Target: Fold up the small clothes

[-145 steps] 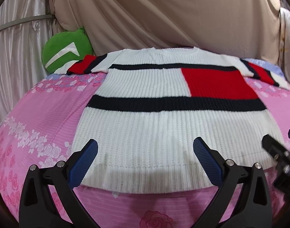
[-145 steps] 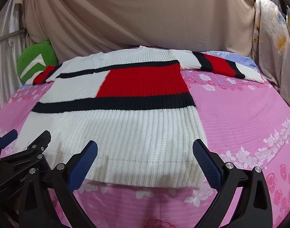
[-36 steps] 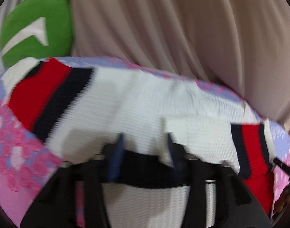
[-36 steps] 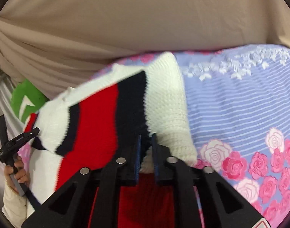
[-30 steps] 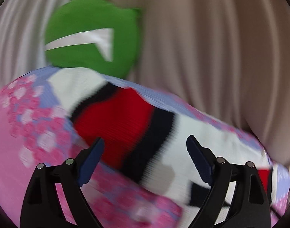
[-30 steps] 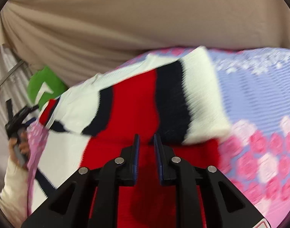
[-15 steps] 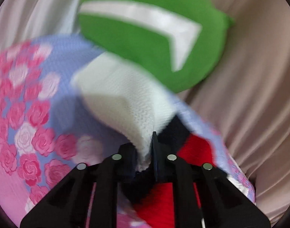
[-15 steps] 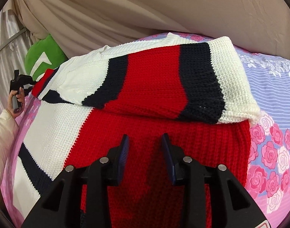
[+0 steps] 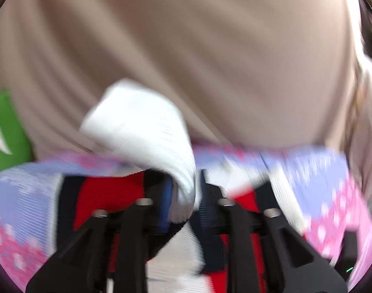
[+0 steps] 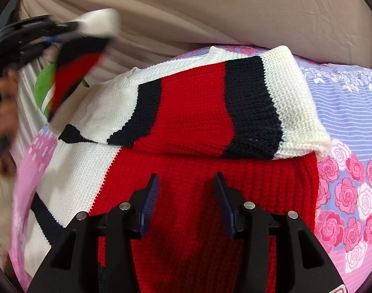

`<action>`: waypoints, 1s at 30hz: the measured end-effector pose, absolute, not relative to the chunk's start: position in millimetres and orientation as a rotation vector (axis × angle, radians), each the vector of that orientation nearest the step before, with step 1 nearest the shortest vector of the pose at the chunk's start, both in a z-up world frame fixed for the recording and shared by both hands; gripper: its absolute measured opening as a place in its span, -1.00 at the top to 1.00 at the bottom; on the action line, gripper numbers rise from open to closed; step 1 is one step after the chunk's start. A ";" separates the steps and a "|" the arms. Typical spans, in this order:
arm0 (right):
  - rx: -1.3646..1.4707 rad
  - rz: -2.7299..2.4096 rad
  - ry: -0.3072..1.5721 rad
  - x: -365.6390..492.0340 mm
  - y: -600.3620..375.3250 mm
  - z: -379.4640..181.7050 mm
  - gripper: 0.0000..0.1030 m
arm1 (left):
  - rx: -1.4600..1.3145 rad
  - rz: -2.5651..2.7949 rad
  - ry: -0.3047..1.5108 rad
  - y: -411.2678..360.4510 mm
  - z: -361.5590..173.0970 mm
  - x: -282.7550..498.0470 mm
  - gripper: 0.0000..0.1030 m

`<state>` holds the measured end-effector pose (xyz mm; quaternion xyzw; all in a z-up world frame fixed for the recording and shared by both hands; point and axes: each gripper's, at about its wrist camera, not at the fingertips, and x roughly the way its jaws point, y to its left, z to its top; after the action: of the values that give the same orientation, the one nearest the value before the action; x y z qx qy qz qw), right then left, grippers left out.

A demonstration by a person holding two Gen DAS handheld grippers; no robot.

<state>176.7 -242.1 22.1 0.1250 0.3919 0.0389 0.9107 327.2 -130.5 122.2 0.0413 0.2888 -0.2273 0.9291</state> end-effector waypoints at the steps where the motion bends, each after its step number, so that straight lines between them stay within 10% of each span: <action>1: 0.267 0.081 0.802 175.8 -243.6 22.9 0.01 | 0.114 -0.477 0.613 -148.9 103.6 320.7 -0.20; 21: 0.493 -0.042 0.800 245.0 -308.5 40.7 -0.19 | -0.481 -0.273 0.884 94.2 15.0 350.1 -0.57; 23: 0.457 -0.052 0.815 254.6 -302.4 37.5 0.21 | -0.484 -0.279 0.885 90.4 16.7 354.1 -0.55; 25: 0.462 -0.001 0.821 261.8 -294.7 40.9 0.76 | -0.477 -0.281 0.884 85.8 21.7 362.8 -0.22; 28: 0.451 0.073 0.647 243.9 -286.7 89.7 0.78 | -0.482 -0.225 0.867 87.2 30.4 368.9 0.64; 30: 0.458 0.121 0.537 223.0 -288.1 119.8 0.79 | -0.469 -0.193 0.822 91.0 39.3 363.2 0.68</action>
<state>223.0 -288.1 119.8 0.2242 0.2630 0.0594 0.9365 363.2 91.0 39.3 -0.2254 0.3951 -0.0928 0.8857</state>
